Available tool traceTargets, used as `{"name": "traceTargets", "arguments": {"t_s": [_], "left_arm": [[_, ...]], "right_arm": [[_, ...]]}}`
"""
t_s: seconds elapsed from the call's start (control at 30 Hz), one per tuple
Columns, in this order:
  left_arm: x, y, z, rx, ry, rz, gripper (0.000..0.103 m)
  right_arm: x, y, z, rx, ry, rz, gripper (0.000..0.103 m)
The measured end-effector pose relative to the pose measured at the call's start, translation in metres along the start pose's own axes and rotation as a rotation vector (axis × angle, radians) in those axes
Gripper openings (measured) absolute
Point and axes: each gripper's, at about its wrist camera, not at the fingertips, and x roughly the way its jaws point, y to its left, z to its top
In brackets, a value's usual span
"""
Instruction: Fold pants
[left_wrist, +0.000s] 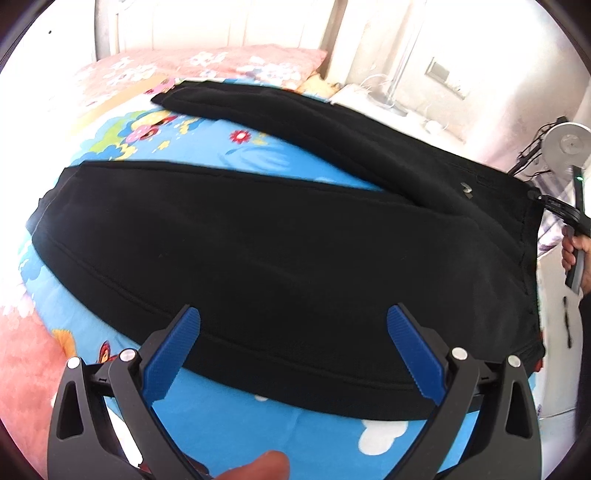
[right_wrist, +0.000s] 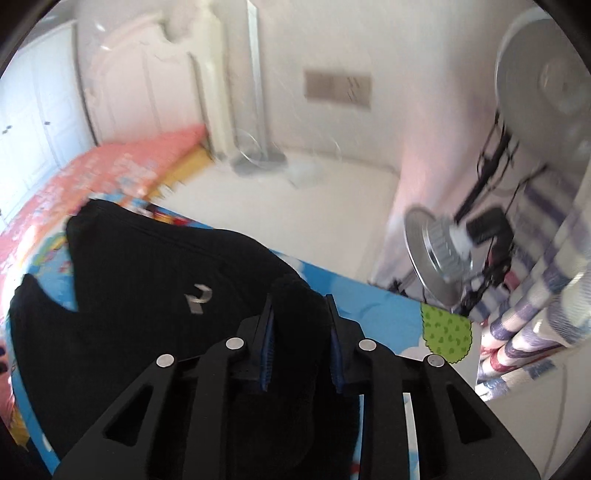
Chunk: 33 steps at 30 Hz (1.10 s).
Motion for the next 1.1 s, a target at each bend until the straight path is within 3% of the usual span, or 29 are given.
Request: {"name": "traceTargets", "arguments": {"t_s": [0.13, 0.3, 0.43, 0.5, 0.57, 0.6, 0.7, 0.9, 0.93, 1.0, 1.1], "left_arm": [[-0.013, -0.004, 0.009, 0.012, -0.063, -0.063, 0.101], [-0.021, -0.009, 0.023, 0.022, -0.118, -0.195, 0.101], [0.012, -0.012, 0.047, -0.027, -0.024, -0.420, 0.098], [0.039, -0.012, 0.065, -0.077, 0.045, -0.520, 0.082], [0.072, -0.007, 0.083, -0.162, 0.123, -0.608, 0.077], [0.090, -0.003, 0.091, -0.211, 0.163, -0.636, 0.069], [0.139, 0.000, 0.112, -0.332, 0.254, -0.678, 0.062], [0.192, -0.029, 0.124, -0.374, 0.369, -0.685, 0.046], [0.199, -0.037, 0.123, -0.377, 0.391, -0.692, 0.042], [0.204, -0.048, 0.122, -0.356, 0.403, -0.705, 0.014], [0.191, -0.057, 0.123, -0.325, 0.366, -0.712, 0.009]], "right_arm": [[-0.089, 0.076, -0.050, -0.110, -0.129, 0.027, 0.026], [-0.124, 0.129, -0.136, -0.068, -0.076, 0.101, 0.026], [-0.105, 0.135, -0.189, 0.055, 0.018, 0.124, 0.026], [-0.098, 0.136, -0.204, 0.114, 0.040, 0.130, 0.026], [-0.092, 0.134, -0.210, 0.160, 0.046, 0.126, 0.026], [-0.092, 0.136, -0.215, 0.177, 0.045, 0.125, 0.026], [-0.096, 0.136, -0.218, 0.227, 0.032, 0.142, 0.025], [-0.100, 0.134, -0.220, 0.258, 0.037, 0.134, 0.025], [-0.100, 0.134, -0.222, 0.271, 0.042, 0.131, 0.025], [-0.100, 0.133, -0.225, 0.302, 0.061, 0.123, 0.026], [-0.095, 0.123, -0.231, 0.420, 0.115, 0.131, 0.026]]}}
